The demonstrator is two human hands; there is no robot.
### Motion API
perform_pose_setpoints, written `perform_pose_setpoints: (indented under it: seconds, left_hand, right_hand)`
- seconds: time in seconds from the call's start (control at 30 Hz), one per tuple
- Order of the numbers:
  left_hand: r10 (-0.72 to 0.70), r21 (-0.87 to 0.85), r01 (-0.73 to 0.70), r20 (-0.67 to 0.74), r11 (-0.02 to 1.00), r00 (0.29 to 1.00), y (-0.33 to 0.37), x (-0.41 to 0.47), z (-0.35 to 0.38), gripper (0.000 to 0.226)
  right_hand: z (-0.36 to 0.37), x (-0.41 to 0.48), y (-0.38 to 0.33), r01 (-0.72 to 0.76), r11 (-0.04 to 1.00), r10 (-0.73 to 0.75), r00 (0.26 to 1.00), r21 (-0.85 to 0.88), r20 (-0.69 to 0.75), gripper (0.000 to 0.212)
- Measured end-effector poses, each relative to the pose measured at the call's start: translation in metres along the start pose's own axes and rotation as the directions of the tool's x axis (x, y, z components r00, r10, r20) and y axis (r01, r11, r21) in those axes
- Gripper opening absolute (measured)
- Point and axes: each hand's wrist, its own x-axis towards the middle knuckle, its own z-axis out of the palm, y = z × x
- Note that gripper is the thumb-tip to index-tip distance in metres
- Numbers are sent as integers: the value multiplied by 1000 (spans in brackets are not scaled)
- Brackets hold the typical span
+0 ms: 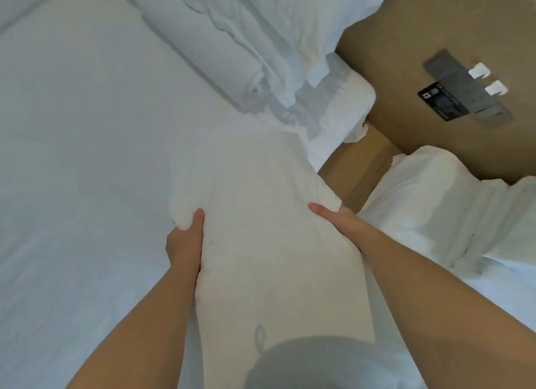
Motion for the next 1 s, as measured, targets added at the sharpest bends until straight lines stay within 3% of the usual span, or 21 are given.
perform_pose_setpoints:
  seconds: [0.1,0.2,0.33,0.47,0.53,0.63,0.83,1.0]
  left_hand:
    - [67,73,-77,125,994,990,26,-51,18,52]
    - [198,143,-243,270,960,942,73,-97,60,51]
    - [401,190,-517,434,835,807,125,-169,133,61]
    - [471,143,-649,575,747,669,145,-253,222,47]
    - [489,121,-713,648,691,584,147,-296,264,38]
    - [499,97,-796,732,597,464,143,-359,331,54]
    - [455,-19,-905,868,426,196,120,-472,454,50]
    - [335,-71,-927,940,368,61,102,-558,561,63]
  right_hand:
    - [-43,-58,22,-32,997,40,994,76,-106,95]
    - [-95,-100,48,-8,982,49,975,187,-215,94]
    - [-158,-146,84,93,926,65,915,366,-397,95]
    - [-227,-187,123,226,839,95,836,496,-541,111]
    - [-260,-201,149,308,788,96,794,533,-601,100]
    - [-304,-223,187,375,694,193,726,614,-661,109]
    - [-373,-252,252,549,479,374,578,685,-725,71]
    - [-432,-264,286,621,346,541,481,703,-690,86]
